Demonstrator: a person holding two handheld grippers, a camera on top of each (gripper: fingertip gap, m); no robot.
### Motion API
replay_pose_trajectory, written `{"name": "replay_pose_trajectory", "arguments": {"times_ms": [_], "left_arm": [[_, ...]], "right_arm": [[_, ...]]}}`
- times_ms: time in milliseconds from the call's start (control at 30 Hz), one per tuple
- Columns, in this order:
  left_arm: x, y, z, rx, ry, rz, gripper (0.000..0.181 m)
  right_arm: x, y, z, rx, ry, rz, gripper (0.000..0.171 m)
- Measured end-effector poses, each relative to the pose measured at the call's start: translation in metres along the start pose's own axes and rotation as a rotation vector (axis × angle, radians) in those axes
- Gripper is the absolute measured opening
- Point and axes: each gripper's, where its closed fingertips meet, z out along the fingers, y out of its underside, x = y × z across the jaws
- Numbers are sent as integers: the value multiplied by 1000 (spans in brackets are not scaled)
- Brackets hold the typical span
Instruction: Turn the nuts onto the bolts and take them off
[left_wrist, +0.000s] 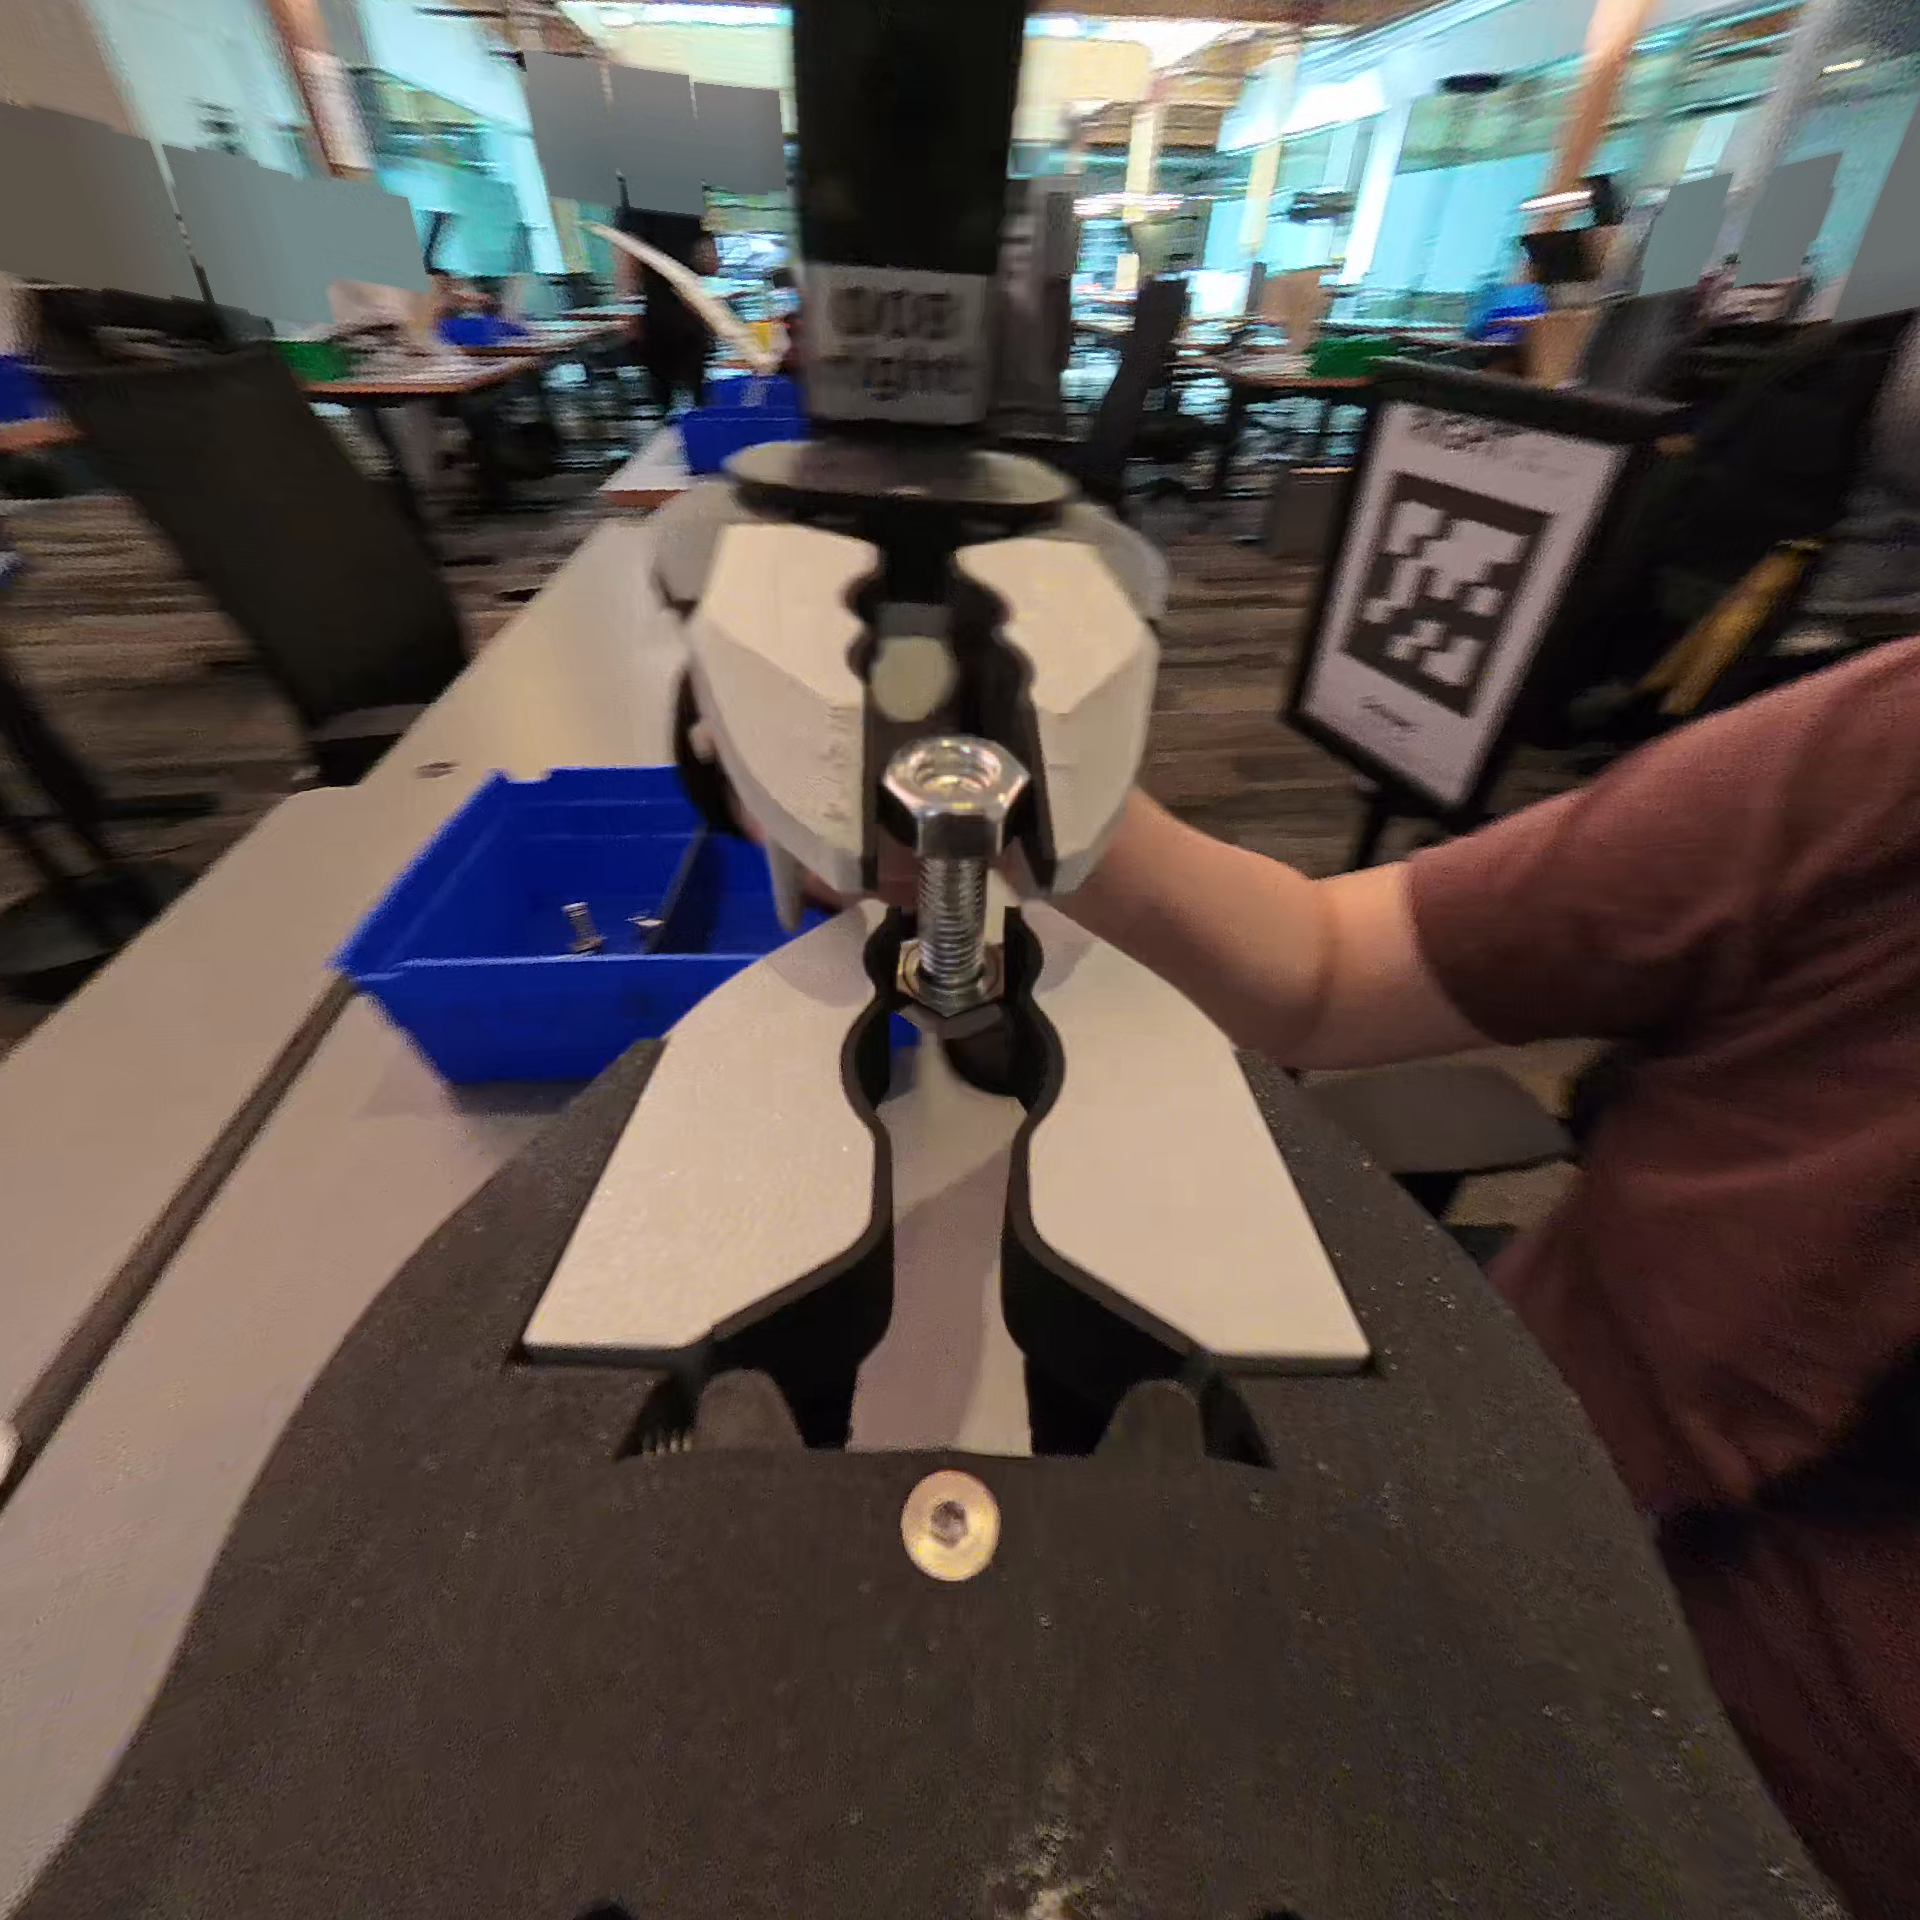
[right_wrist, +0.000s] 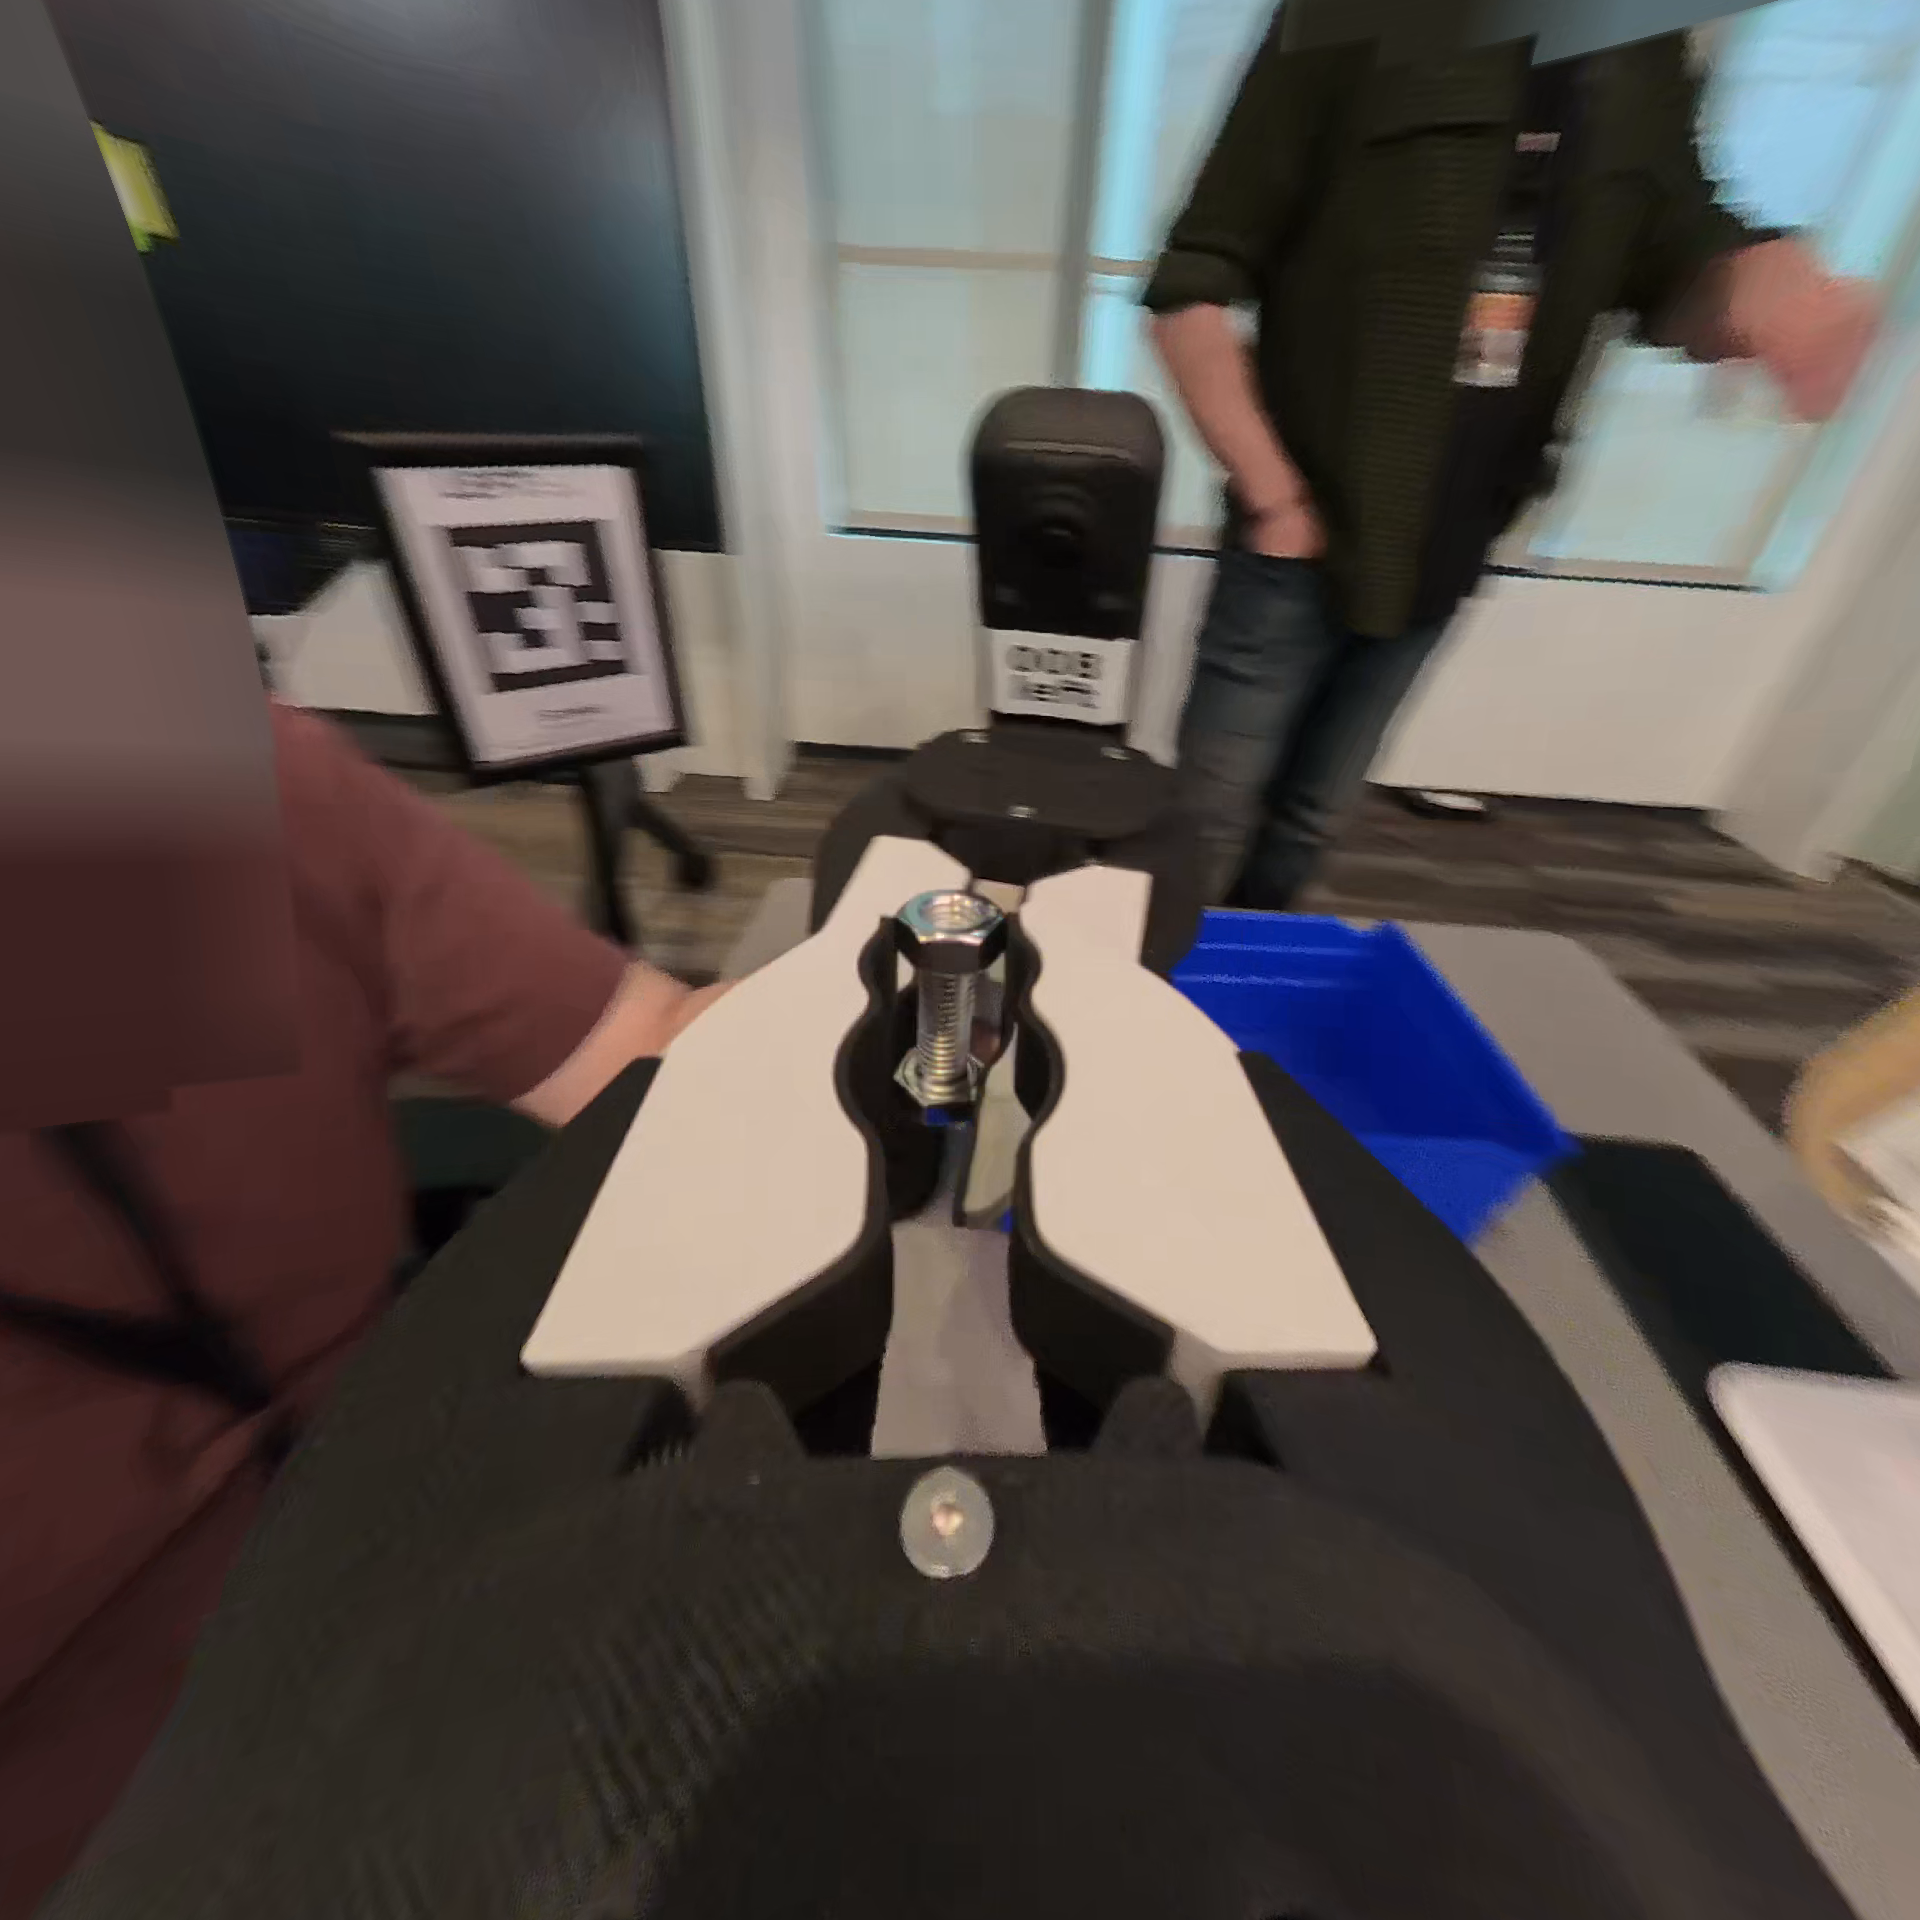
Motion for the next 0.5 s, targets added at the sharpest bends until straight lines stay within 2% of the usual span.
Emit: {"name": "replay_pose_trajectory", "arguments": {"times_ms": [133, 267, 367, 433, 500], "left_arm": [[33, 3, 3, -13, 213, -9, 18], [50, 6, 8, -13, 331, -32, 18], [43, 4, 10, -1, 282, -20, 18], [34, 1, 7, 5, 219, -17, 18], [23, -1, 4, 15, 144, -14, 18]], "right_arm": [[-32, 1, -7, 50, -332, 18, 20], [-43, 2, -7, 75, -476, 23, 20], [-36, 1, -6, 88, -435, 29, 20], [-25, -2, -6, 105, -343, 28, 22], [-10, -6, -8, 126, -203, 50, 42]]}}
